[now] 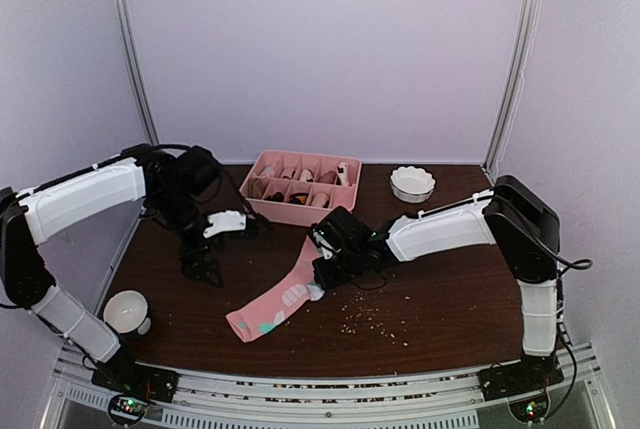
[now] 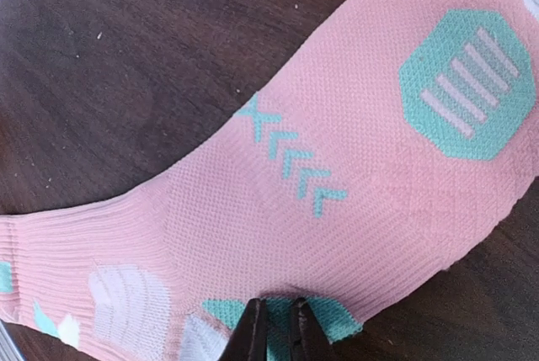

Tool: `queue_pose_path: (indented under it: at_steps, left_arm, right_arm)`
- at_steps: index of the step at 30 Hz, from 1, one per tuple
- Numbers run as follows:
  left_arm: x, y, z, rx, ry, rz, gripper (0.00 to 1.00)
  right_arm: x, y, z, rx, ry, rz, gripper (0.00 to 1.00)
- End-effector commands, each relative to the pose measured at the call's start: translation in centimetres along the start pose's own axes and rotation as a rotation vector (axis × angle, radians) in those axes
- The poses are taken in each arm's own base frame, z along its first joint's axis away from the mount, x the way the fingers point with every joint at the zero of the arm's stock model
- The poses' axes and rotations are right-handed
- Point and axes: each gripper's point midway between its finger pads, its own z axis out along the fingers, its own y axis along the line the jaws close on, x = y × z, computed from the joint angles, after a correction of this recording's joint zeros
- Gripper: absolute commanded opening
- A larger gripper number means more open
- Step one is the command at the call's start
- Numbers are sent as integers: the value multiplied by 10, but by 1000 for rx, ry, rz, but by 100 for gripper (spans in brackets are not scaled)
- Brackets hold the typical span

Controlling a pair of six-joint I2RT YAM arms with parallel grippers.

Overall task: Roll the socks
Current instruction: Move the sock to the center of the board, then adjust the sock at the center of the board.

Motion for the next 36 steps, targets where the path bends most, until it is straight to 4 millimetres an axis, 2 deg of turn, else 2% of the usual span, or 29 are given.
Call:
queue_pose_path:
  at_steps: [1,3,6,8,11,13,15,17,19,21,24,27,30,36]
  left_arm:
    - [42,73,-43,-246,-24,-277,98]
    - [59,85,-60,-254,-43,-351,98]
    - [73,98,-96,-378,-99,-407,98]
    - [79,101,-121,-509,-142,-429,98]
    - [109,109,-142,-751,-114,-516,98]
    - [117,92,-133,-732,-89,-468,98]
    - [117,72,-116,-640,-82,-421,98]
    - [109,42,-97,-494,-120,-360,98]
    - [106,20,-83,-393,-134,-306,98]
    - [107,8,-73,-333,-128,-283,98]
    - [114,3,-62,-283,-78,-264,98]
    - [116,1,-56,-256,-70,-241,98]
    - [111,-4,-52,-230,-96,-200,98]
    - [102,-8,-37,-152,-112,-106,98]
  right_arm:
    - [2,-30,-5,139,40,-73,12]
    - [-2,-37,-6,173,49,-94,12]
    - [-5,-55,-11,263,77,-133,11]
    - [-12,-63,-25,323,49,-167,10]
    - [-32,-57,-58,341,-55,-182,15]
    - [-39,-48,-75,340,-114,-186,23]
    - [-40,-31,-86,307,-159,-193,33]
    - [-36,-4,-87,232,-179,-208,34]
    - [-28,28,-78,139,-184,-212,32]
    - [-14,64,-61,16,-162,-200,28]
    - [9,101,-34,-80,-127,-203,24]
    - [35,127,-11,-122,-70,-233,22]
    - [54,125,9,-109,-11,-224,18]
    - [73,90,8,-62,34,-171,13]
